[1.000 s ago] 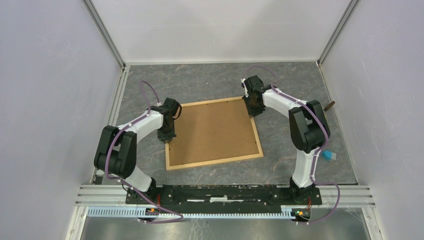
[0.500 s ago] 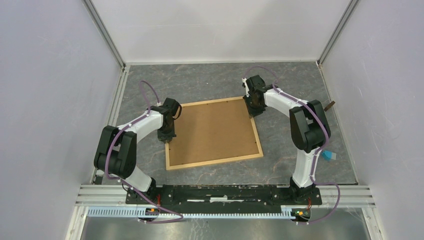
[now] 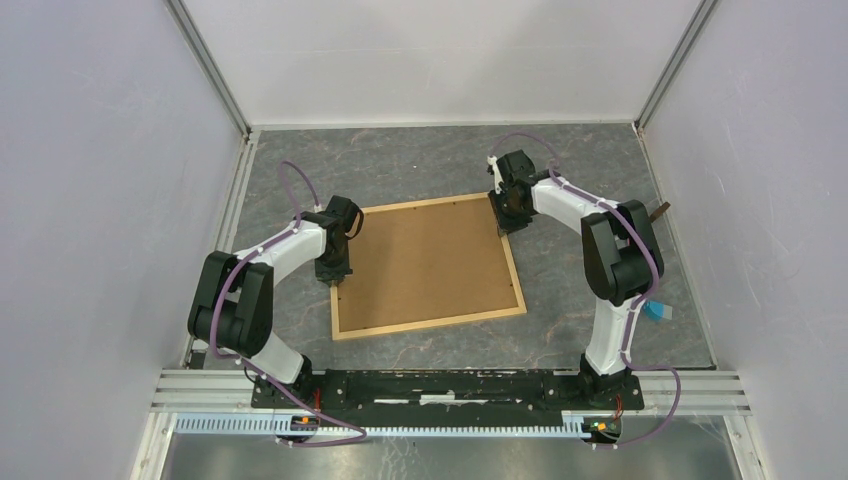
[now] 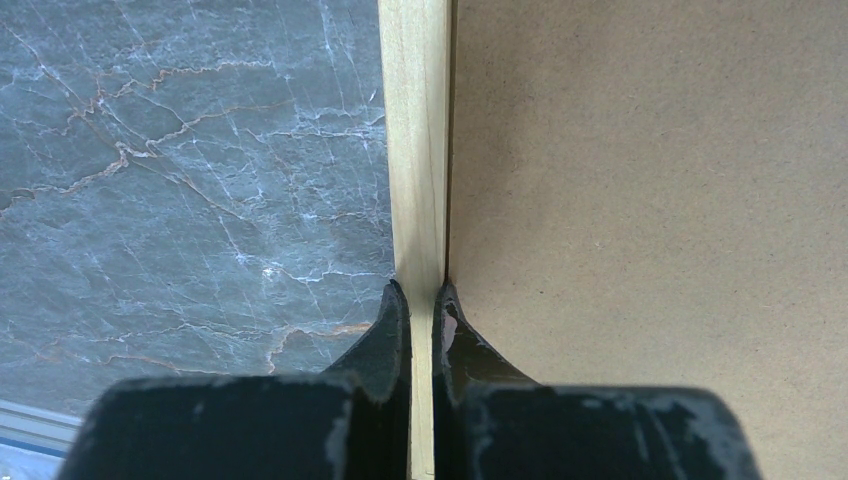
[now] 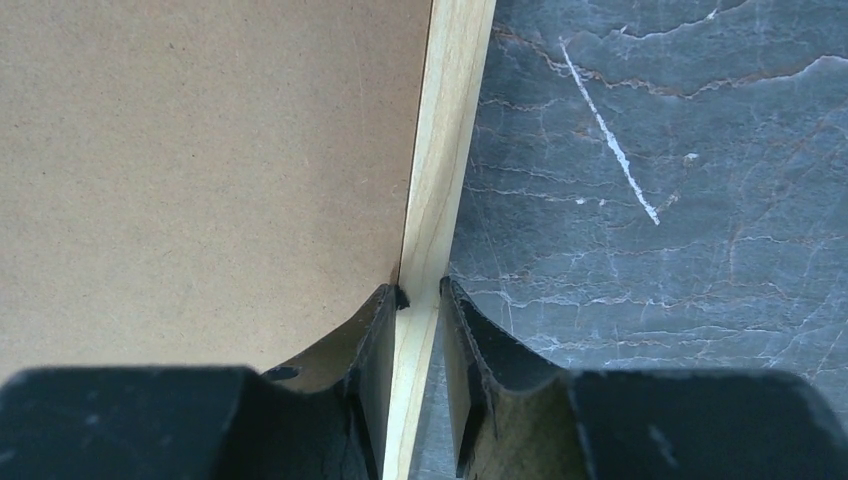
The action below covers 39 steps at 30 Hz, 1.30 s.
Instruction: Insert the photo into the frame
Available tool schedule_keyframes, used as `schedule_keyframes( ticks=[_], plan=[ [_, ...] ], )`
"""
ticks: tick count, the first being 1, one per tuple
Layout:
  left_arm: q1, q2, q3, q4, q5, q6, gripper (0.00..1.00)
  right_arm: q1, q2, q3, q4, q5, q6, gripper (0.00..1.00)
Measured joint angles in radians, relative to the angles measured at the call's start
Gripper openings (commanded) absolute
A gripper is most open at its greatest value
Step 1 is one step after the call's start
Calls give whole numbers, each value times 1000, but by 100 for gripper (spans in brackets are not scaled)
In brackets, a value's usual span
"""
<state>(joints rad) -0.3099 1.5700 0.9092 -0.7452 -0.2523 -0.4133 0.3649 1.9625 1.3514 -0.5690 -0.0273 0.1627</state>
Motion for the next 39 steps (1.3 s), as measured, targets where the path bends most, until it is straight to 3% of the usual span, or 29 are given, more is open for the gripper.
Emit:
schedule_keyframes(
  ticks=[16, 31, 34, 36, 39],
  plan=[
    [-2, 0, 0, -4, 1, 0, 2, -8, -15, -23, 46, -48, 18, 43],
    [-5, 0, 0, 0, 2, 0, 2, 5, -83, -14, -41, 40, -7, 43],
    [-5, 0, 0, 0, 2, 0, 3, 5, -83, -13, -39, 39, -13, 55],
    [-5, 0, 0, -1, 2, 0, 21, 5, -87, -23, -24, 39, -19, 62],
    [-5, -2, 11, -10, 24, 20, 57, 4, -132, -81, 2, 48, -27, 62]
  ],
)
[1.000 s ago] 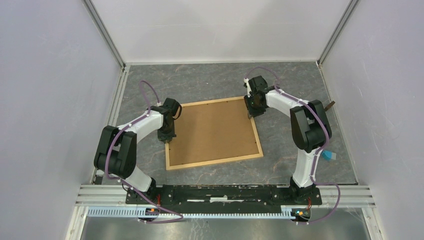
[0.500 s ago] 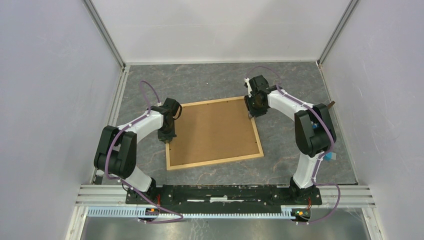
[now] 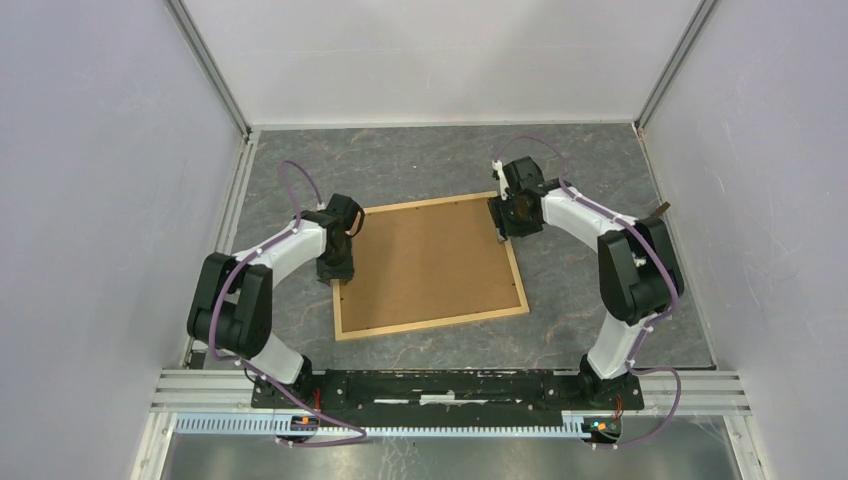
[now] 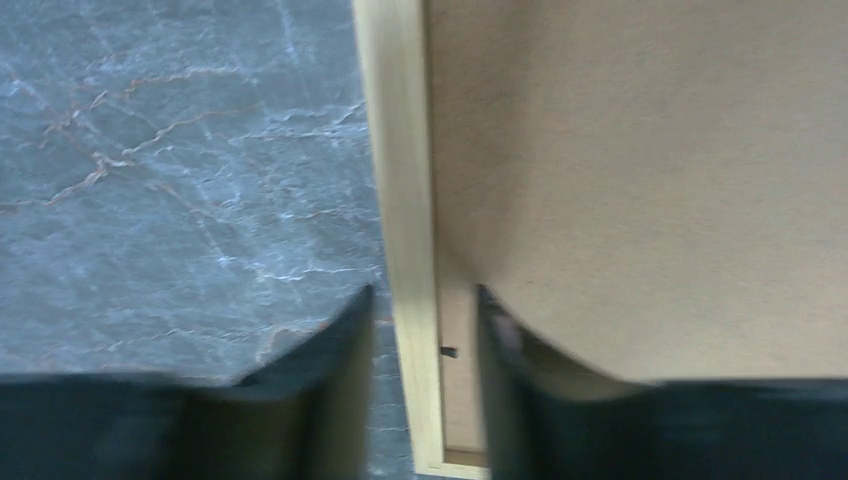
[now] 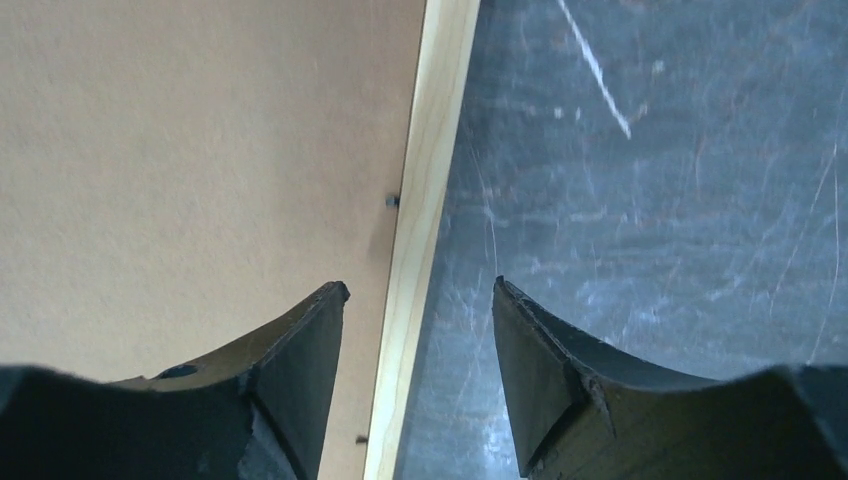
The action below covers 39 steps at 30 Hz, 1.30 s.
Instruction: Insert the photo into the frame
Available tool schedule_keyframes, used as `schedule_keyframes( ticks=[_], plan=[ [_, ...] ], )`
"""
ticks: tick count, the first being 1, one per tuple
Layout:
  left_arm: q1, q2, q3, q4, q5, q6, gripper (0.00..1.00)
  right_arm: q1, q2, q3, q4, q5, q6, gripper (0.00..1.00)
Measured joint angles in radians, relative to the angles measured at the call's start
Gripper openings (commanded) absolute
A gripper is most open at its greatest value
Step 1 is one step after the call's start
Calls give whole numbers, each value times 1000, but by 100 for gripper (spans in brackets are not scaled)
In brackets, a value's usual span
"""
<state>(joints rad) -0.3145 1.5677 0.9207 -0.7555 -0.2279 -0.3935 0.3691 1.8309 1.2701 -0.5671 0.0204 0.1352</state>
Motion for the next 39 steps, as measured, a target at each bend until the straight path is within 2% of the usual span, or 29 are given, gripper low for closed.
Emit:
schedule_keyframes(
  ticks=[1, 3, 8, 11, 13, 15, 19, 25, 30, 36, 39],
  plan=[
    [0, -2, 2, 0, 2, 2, 65, 0, -23, -28, 6, 2, -2, 62],
    [-2, -43, 2, 13, 30, 8, 74, 0, -63, -74, 10, 0, -3, 59],
    [-7, -269, 0, 53, 154, 26, 82, -6, -124, -201, 71, -11, -2, 48],
    [-59, -355, 2, 75, 235, 31, 87, -17, -124, -254, 117, -46, 6, 45],
    [-159, -378, 0, 97, 272, 37, 89, -21, -126, -265, 142, -64, 10, 39],
    [-293, -386, -6, 130, 296, 41, 92, -21, -126, -270, 163, -75, 20, 24],
    [-531, -393, -44, 200, 300, 41, 100, -24, -128, -274, 178, -80, 58, 1],
    [-858, -332, -51, 286, 125, 109, 100, -30, -134, -269, 159, -104, 117, 0],
    [-1060, -125, 24, 310, -76, 243, 100, -32, -141, -222, 63, -129, 187, 0],
    [-1169, 119, 122, 317, -351, 402, 99, -34, -197, -163, -12, -161, 259, 0],
    [-1182, 231, 157, 317, -541, 462, 87, -39, -214, -137, -28, -175, 282, 0]
  ],
)
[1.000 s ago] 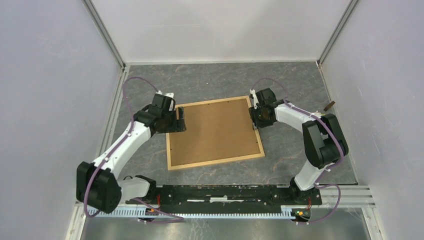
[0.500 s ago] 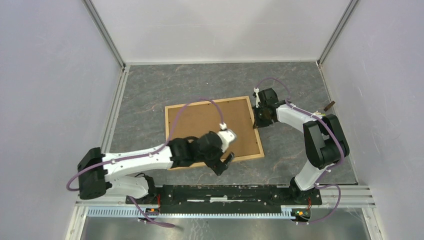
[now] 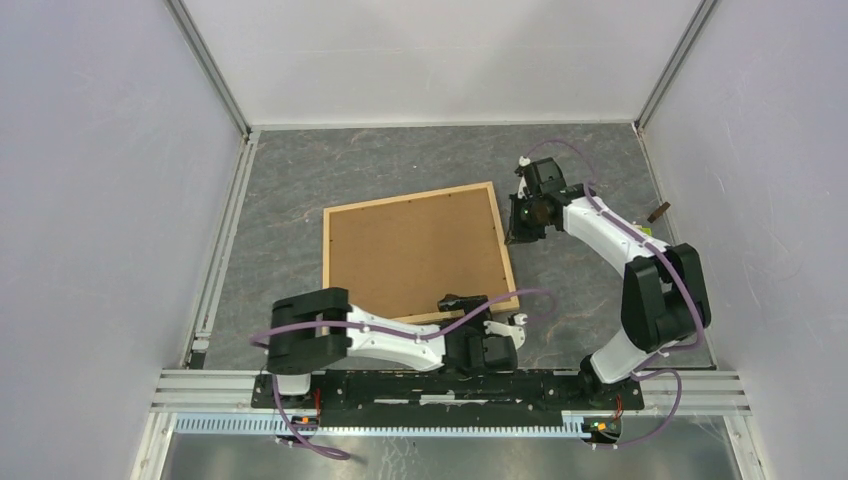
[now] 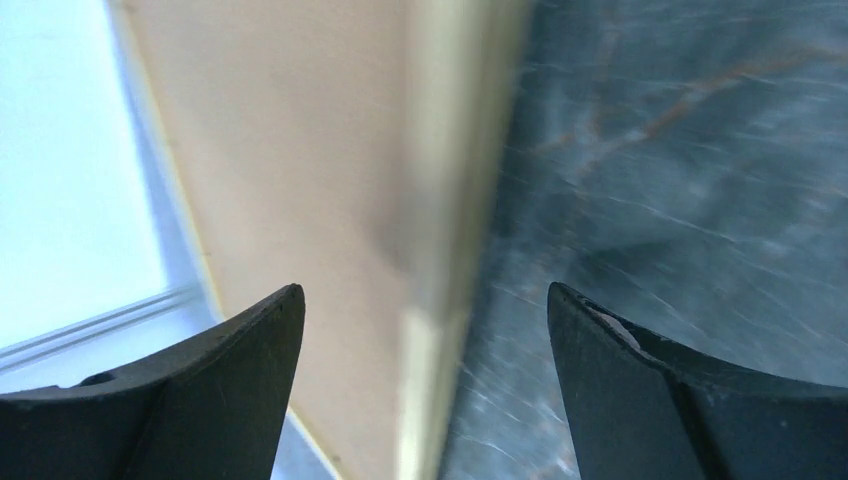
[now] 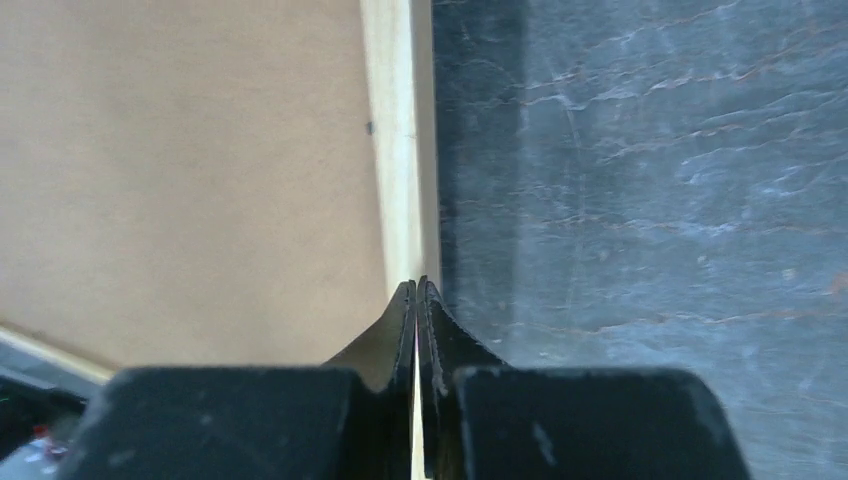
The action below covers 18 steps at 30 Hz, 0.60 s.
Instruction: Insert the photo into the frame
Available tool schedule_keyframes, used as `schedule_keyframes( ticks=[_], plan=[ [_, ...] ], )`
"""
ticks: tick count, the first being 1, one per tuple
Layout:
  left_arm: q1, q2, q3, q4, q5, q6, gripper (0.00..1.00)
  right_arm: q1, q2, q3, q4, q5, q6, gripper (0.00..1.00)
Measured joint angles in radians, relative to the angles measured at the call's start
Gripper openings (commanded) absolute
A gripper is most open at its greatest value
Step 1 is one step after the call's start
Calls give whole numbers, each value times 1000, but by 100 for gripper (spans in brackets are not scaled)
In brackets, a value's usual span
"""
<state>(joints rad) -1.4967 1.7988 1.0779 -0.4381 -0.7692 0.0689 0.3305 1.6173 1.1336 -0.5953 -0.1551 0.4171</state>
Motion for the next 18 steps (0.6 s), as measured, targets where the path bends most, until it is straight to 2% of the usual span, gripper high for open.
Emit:
schedule_keyframes(
  ticks=[2, 4, 8, 9, 10, 12, 13, 14, 15, 18],
  plan=[
    [1, 56, 22, 0, -111, 27, 66, -5, -16, 3, -2, -10, 23, 0],
    [4, 85, 36, 6, -189, 51, 54, -9, -37, 3, 0, -21, 43, 0],
    [10, 92, 50, 39, -312, 92, 51, -10, -85, 3, 6, -38, 63, 0],
    [13, 89, 50, 50, -325, 99, 54, -11, -97, 3, 8, -43, 64, 0],
    [18, 83, 50, 55, -327, 109, 58, -13, -107, 5, 8, -45, 64, 6],
    [24, 67, 50, 52, -325, 117, 74, -18, -127, 11, 8, -48, 49, 32],
    [28, 53, 50, 39, -311, 111, 87, -23, -134, 16, 8, -47, 36, 48],
    [35, 26, 50, 12, -267, 90, 95, -27, -138, 23, 4, -44, 13, 53],
    [39, 0, 48, -8, -239, 77, 98, -32, -139, 34, 0, -42, -13, 55],
    [63, -153, 21, -55, -82, -7, 100, -38, -124, 60, -24, -40, -82, 56]
  ],
)
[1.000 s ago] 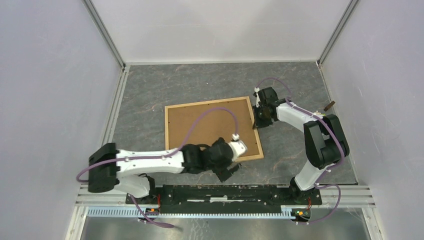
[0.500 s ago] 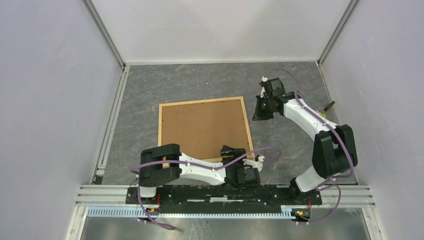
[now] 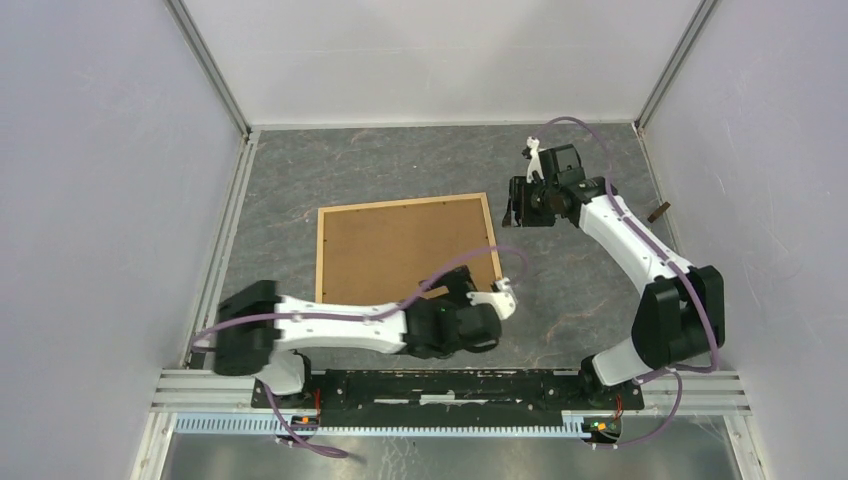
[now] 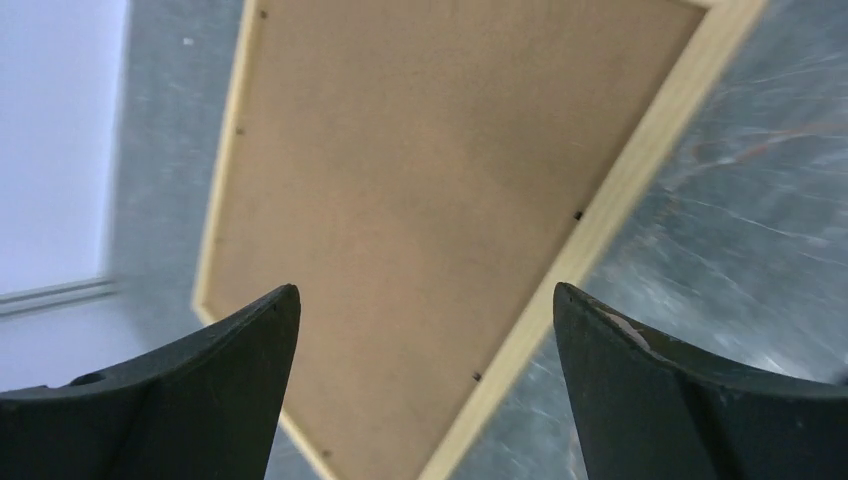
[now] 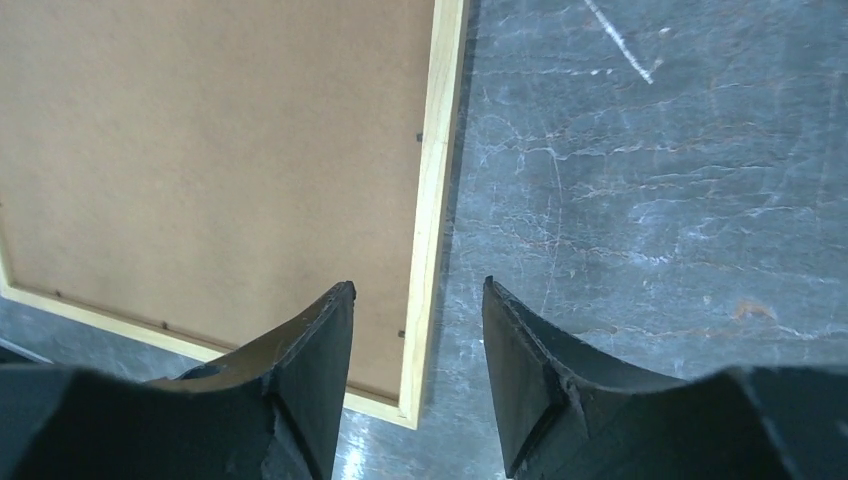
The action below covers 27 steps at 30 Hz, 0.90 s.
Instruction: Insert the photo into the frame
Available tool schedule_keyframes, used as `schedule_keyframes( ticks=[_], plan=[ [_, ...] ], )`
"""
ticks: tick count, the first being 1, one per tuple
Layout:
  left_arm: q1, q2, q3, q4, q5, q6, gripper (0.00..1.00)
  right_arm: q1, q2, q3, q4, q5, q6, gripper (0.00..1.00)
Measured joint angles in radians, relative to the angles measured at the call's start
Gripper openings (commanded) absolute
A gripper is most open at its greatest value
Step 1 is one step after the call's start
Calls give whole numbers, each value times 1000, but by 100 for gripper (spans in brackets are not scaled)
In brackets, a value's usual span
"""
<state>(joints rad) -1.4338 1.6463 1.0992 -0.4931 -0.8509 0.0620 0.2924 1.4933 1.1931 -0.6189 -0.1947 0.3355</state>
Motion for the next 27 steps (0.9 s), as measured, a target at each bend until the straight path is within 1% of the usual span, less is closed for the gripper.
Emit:
schedule_keyframes(
  ticks=[3, 5, 7, 9, 11, 15, 20, 24, 27],
  plan=[
    [45, -198, -51, -13, 180, -72, 100, 2, 55, 3, -15, -24, -59, 57],
    [92, -296, -80, -13, 288, -114, 100, 5, 106, 3, -27, -32, -83, 58],
    [143, -364, -109, -5, 389, -145, 100, 15, 161, 4, -37, -24, -102, 57],
    [179, -394, -135, -3, 459, -169, 100, 27, 220, 10, -51, -5, -115, 55],
    [198, -401, -157, -1, 514, -187, 100, 43, 275, 16, -63, 13, -123, 52],
    [209, -401, -203, 17, 609, -207, 100, 85, 346, 18, -87, 37, -126, 51],
    [215, -381, -218, 54, 674, -211, 100, 116, 348, 22, -88, 55, -121, 51],
    [215, -347, -224, 79, 699, -211, 100, 130, 354, 19, -83, 64, -107, 50],
    [215, -318, -224, 84, 707, -211, 100, 136, 357, 4, -74, 65, -83, 44]
  ],
)
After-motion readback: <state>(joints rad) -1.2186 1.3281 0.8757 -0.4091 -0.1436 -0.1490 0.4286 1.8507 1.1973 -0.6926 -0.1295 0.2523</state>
